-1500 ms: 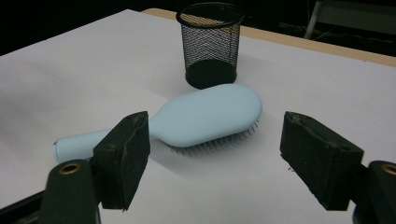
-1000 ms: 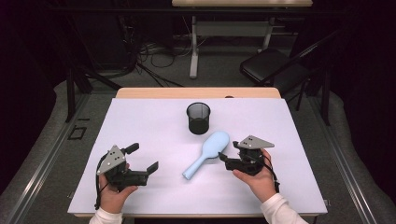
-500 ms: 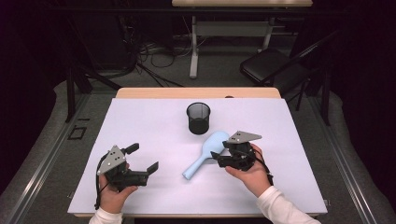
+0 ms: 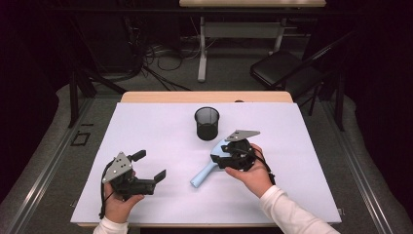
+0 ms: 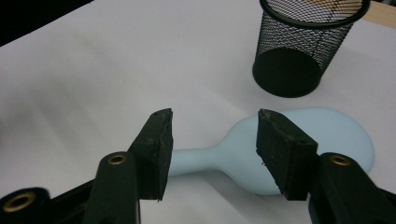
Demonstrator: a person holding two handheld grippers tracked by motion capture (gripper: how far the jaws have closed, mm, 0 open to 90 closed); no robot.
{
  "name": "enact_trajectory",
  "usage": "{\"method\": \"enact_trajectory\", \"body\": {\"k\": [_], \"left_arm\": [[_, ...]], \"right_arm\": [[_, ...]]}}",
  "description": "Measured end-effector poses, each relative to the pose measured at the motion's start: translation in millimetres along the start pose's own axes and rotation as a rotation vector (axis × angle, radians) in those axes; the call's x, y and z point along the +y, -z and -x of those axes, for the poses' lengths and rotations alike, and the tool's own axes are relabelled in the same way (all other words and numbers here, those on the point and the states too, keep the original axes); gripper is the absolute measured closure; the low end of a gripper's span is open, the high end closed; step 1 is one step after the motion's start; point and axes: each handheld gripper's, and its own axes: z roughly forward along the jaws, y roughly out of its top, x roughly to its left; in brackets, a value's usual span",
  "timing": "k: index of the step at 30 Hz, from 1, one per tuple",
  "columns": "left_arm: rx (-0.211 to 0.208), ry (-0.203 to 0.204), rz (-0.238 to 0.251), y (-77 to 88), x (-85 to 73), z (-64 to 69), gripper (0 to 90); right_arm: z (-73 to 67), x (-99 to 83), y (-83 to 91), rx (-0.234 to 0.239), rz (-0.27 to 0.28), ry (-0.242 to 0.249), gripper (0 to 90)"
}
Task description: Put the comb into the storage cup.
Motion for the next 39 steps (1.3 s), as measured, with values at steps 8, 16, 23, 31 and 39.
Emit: {"method": "enact_trajectory", "body": {"k": [8,16,23,31,39], "left_arm": [[-0.002,0.002,0.001,0.4,-0.4,-0.7,0.4],[-0.001,0.000,-0.002,0.1,-0.5,-0.5,0.5],[-0.004,-0.001,-0.002,-0.2,-0.6,-0.3,0.4],[-0.001,-0.003,-0.003,-0.1,-0.7,-0.4,0.5],[0.001,-0.003,-0.005,0.0,-0.9,-0.8,0.5]], "right_arm": [[-2.6,7.4,-18.2,0.029,-0.049,-0.001,55.3],[-3.0,9.5,-25.9,0.032,-0.081,0.007,65.6],[-0.4,8.9,-32.5,0.027,-0.105,0.009,75.5],[-3.7,9.0,-42.2,0.031,-0.133,0.007,83.6],[-10.9,9.7,-56.9,0.038,-0.164,0.012,88.5]]}}
